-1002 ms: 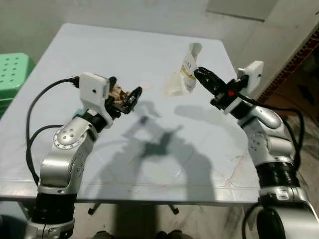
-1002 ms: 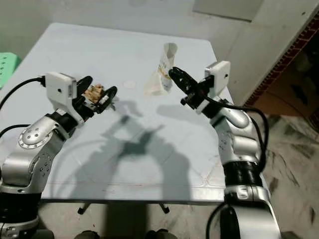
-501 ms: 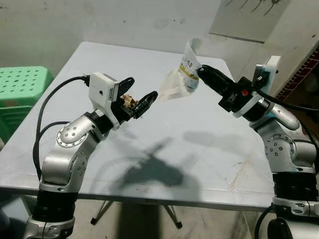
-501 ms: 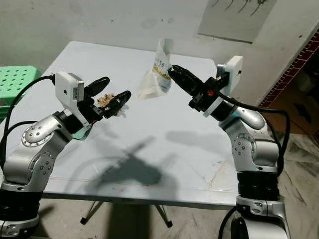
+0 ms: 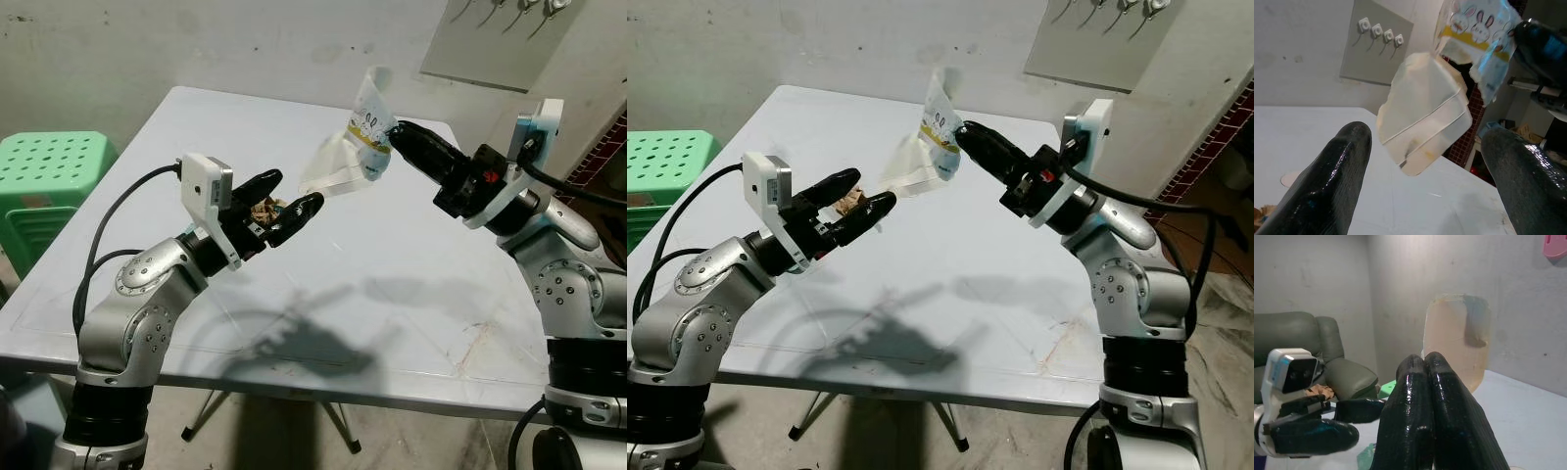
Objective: Picking trash to rubbish bin
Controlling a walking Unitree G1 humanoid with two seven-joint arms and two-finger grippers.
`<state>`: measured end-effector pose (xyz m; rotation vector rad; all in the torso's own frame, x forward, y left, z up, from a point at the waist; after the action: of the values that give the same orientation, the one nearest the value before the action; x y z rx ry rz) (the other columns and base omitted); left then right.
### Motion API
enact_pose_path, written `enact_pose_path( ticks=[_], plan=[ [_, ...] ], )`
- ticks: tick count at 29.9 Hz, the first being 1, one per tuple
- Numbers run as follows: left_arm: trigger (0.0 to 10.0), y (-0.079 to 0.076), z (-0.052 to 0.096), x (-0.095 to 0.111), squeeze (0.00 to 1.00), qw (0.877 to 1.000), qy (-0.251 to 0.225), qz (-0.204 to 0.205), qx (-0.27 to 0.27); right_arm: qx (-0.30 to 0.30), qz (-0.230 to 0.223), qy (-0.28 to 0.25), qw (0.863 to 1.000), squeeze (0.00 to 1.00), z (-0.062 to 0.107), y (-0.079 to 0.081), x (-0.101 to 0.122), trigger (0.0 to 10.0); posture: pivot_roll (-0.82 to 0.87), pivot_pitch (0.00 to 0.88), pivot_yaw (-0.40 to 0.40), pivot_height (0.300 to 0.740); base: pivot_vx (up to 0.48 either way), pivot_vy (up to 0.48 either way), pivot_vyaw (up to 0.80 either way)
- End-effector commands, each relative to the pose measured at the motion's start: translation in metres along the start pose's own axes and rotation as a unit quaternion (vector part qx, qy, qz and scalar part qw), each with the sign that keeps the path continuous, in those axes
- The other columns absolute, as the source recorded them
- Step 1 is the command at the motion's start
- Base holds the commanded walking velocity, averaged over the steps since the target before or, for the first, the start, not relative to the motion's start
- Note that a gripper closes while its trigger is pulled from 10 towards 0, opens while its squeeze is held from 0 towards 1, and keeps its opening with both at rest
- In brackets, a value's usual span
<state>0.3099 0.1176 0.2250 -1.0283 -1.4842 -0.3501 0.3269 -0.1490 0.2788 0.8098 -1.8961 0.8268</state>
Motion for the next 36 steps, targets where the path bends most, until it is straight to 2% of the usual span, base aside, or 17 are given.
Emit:
enact_pose_path(
  ticks=[1, 5, 16, 23, 36],
  plan=[
    [10.0, -0.006, -0.001, 0.0, 0.0, 1.0, -0.001, 0.005, -0.015, 0.012, 0.01, -0.026, 1.0, 0.0, 0.0, -0.002, 0.018, 10.0, 0.07, 0.031, -0.128, 0.74, 0.0, 0.0, 0.0],
    [10.0, -0.007, 0.001, 0.001, 0.0, 0.999, -0.005, 0.03, -0.019, 0.024, 0.006, -0.025, 0.999, 0.0, 0.0, 0.0, 0.02, 10.0, 0.08, 0.032, -0.132, 0.74, 0.0, 0.0, 0.0],
    [10.0, -0.008, 0.002, 0.001, 0.0, 0.999, -0.005, 0.041, -0.022, 0.056, -0.015, -0.03, 0.998, 0.0, 0.002, 0.005, 0.022, 10.0, 0.08, 0.029, -0.136, 0.74, 0.0, 0.0, 0.0],
    [10.0, -0.013, 0.002, -0.001, 0.0, 0.995, -0.011, 0.09, -0.039, 0.079, -0.025, -0.038, 0.996, 0.0, 0.001, 0.009, 0.027, 10.0, 0.08, 0.028, -0.137, 0.74, 0.0, 0.0, 0.0],
    [10.0, -0.024, -0.003, -0.002, 0.0, 0.992, -0.006, 0.106, -0.067, 0.089, -0.029, -0.04, 0.995, 0.0, 0.001, 0.012, 0.027, 10.0, 0.08, 0.031, -0.137, 0.74, 0.0, 0.0, 0.0]
  ],
)
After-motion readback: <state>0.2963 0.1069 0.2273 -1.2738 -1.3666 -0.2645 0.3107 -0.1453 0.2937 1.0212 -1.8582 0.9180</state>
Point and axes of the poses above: a point about 5 cm out from each wrist's last joint towards the gripper, its own z axis pointing back from the gripper into the wrist, its own x axis along the axis of the wrist's last joint, y = z × x, the point moved 1 cm from there along -z, pointing out of the wrist towards the gripper, and after that the axes turned 14 degrees about z, right-handed, at the moved point
